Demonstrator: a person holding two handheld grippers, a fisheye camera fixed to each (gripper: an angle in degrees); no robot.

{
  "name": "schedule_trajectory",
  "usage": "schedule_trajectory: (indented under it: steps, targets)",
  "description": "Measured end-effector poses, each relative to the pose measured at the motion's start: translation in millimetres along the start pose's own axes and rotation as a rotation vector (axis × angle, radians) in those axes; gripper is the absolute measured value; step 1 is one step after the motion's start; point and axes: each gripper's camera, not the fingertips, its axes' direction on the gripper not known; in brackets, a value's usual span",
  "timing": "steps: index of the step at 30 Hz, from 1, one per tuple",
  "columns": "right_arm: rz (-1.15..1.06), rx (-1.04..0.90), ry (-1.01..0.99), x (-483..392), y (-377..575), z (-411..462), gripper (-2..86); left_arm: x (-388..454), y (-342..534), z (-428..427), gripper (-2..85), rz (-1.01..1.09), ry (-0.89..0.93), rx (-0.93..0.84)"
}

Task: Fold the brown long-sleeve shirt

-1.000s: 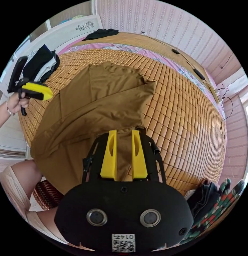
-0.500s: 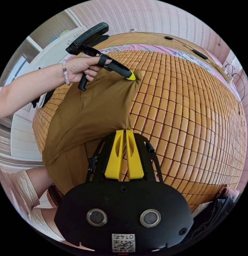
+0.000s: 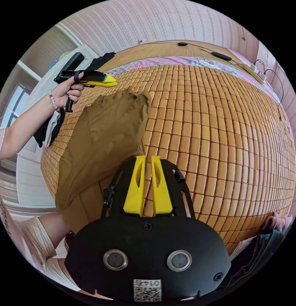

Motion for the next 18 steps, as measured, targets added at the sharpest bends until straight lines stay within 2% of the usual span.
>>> schedule_trajectory:
  steps: [2, 4, 7, 9, 12, 15, 18]
  targets:
    - [-0.019, 0.017, -0.002, 0.3, -25.4, 1.5, 8.9, 8.2, 23.0, -37.8, 8.3, 0.040, -0.047, 0.075]
    - [-0.038, 0.020, 0.006, 3.6, -62.4, 11.7, 12.0, 6.3, 67.5, -81.5, 8.4, 0.034, -0.166, 0.141]
    - [-0.056, -0.003, 0.016, 7.7, -102.7, 28.3, 13.1, -14.1, 129.9, -119.2, 9.1, -0.046, -0.375, 0.164]
    - [-0.063, -0.070, 0.008, 9.9, -120.3, 40.7, 11.0, -33.2, 160.2, -133.5, 10.1, -0.116, -0.434, 0.166]
    - [-0.071, -0.107, -0.006, 11.8, -136.1, 42.1, 2.1, -59.8, 183.9, -144.7, 10.9, -0.192, -0.416, 0.195]
    - [-0.037, -0.111, -0.031, 18.5, -143.9, 34.5, 0.4, -81.7, 179.8, -139.1, 10.1, -0.257, -0.364, 0.201]
    - [0.000, -0.125, -0.027, 25.7, -147.2, 29.6, 0.0, -94.4, 176.7, -142.2, 3.3, -0.332, -0.371, 0.176]
